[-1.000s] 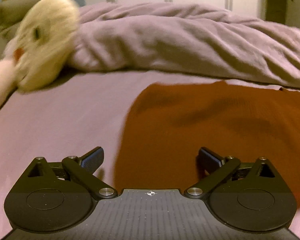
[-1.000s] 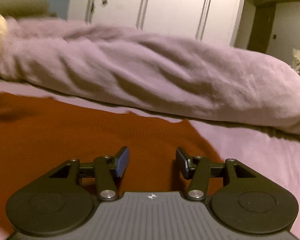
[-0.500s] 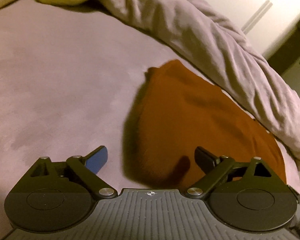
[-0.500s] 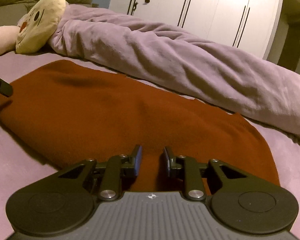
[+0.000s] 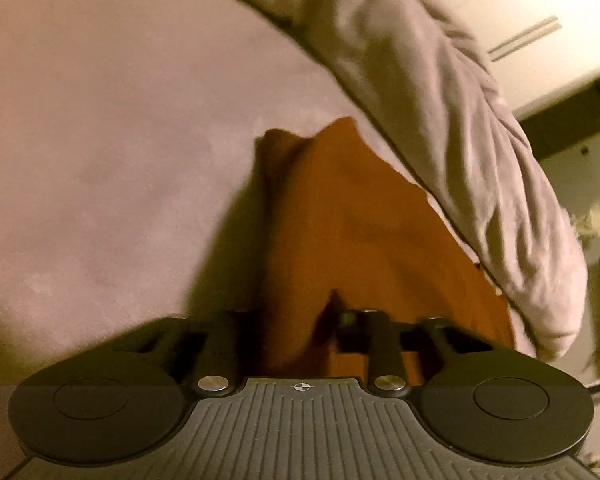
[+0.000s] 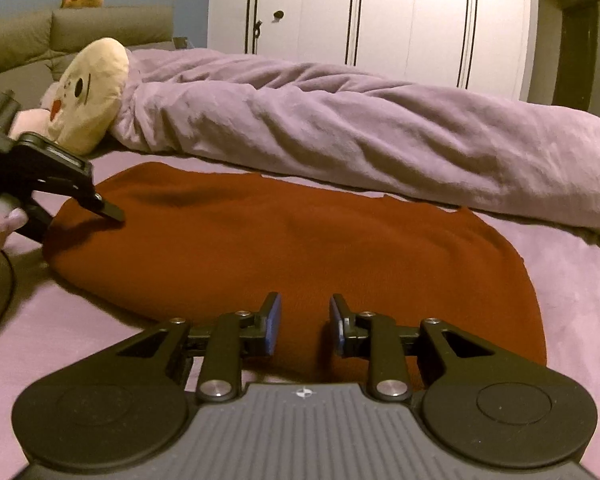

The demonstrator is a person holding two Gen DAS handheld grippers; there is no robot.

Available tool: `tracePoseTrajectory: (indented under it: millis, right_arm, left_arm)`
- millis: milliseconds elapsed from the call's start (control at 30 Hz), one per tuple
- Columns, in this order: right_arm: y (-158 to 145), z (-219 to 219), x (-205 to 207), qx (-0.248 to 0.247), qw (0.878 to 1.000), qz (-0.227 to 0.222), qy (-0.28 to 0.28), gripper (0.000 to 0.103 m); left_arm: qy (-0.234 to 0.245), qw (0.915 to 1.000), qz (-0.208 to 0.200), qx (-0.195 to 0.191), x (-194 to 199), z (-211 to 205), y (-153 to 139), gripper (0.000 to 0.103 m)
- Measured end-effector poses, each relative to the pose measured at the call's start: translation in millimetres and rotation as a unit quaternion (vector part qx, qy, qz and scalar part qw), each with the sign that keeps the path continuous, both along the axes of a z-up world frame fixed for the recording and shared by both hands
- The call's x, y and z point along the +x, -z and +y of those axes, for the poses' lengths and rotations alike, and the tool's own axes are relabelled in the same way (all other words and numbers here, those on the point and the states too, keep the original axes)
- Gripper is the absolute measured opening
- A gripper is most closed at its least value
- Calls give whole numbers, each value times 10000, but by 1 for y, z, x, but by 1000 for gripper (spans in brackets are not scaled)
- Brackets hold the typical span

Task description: Fold small clothes

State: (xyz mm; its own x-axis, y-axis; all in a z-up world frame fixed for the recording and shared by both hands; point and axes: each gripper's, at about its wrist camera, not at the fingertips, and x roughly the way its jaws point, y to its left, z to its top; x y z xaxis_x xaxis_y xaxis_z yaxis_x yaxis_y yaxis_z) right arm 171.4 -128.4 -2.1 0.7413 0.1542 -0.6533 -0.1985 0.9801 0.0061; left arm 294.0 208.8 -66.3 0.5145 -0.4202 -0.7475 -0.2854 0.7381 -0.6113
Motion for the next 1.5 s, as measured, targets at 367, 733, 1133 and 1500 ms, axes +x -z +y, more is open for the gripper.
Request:
tracePoseTrajectory:
  millis: [367,733,1133,1500]
  right_arm:
    - [0,-31,-10,169,9983,30,558,26]
    - [-10,-68,-25,400,9946,-70,956,26]
    - [0,-78,-12,582,9935,212,950,27]
    - [8,-66,74,2191,9670,1065,739,47]
  left_arm:
    - [848,9915,-914,362,7,-94,-107,21]
    - [1635,9805,-380,1023,15,-240,-37,16]
    - [1221,9617,-1486,1956,-54,-180,-109,69]
    - [659,9605,-431,2669,-14,-154,-46,69]
